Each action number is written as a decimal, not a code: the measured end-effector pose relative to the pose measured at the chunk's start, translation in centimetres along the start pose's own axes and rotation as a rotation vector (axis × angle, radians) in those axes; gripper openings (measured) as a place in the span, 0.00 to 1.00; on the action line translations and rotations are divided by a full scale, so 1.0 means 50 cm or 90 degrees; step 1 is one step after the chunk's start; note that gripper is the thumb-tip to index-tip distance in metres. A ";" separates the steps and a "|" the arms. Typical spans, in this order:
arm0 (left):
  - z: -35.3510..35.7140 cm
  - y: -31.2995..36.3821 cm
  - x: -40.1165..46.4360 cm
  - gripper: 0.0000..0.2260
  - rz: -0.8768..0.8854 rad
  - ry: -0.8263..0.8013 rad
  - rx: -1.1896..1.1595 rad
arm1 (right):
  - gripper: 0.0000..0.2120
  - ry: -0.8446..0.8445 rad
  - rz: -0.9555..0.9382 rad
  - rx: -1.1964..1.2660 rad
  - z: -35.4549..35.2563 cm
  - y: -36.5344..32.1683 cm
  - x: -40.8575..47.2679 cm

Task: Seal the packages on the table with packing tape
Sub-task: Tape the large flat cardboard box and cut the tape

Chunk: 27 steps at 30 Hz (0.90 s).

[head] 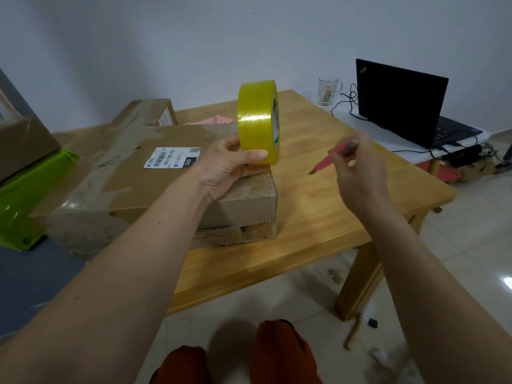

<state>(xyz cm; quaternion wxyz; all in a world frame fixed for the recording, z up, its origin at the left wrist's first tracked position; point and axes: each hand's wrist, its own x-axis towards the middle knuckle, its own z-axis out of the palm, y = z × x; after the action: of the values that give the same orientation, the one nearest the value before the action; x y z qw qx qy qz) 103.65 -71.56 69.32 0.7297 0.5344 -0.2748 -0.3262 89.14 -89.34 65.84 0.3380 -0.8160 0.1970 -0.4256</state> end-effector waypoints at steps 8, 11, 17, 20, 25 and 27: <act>0.005 0.001 -0.006 0.19 0.017 0.017 -0.002 | 0.10 0.091 0.314 0.676 -0.043 -0.025 -0.065; 0.006 -0.001 -0.009 0.19 0.023 0.024 0.002 | 0.05 0.014 0.323 0.804 -0.032 -0.028 -0.075; 0.007 -0.003 -0.013 0.20 0.044 0.034 0.017 | 0.06 -0.041 0.253 0.751 0.010 -0.052 -0.099; 0.008 -0.003 -0.016 0.22 0.051 0.052 0.035 | 0.06 -0.029 0.166 0.668 0.019 -0.069 -0.108; 0.012 0.000 -0.018 0.24 0.052 0.064 0.039 | 0.04 0.025 0.018 0.554 0.020 -0.102 -0.115; 0.014 0.001 -0.019 0.24 0.050 0.068 0.041 | 0.04 0.039 -0.032 0.533 0.018 -0.111 -0.119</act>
<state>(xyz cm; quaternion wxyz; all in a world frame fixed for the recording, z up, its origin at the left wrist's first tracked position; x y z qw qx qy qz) 102.51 -71.24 69.50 0.7380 0.5633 -0.2661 -0.2593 86.74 -81.53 66.11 0.6240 -0.5996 -0.0029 -0.5012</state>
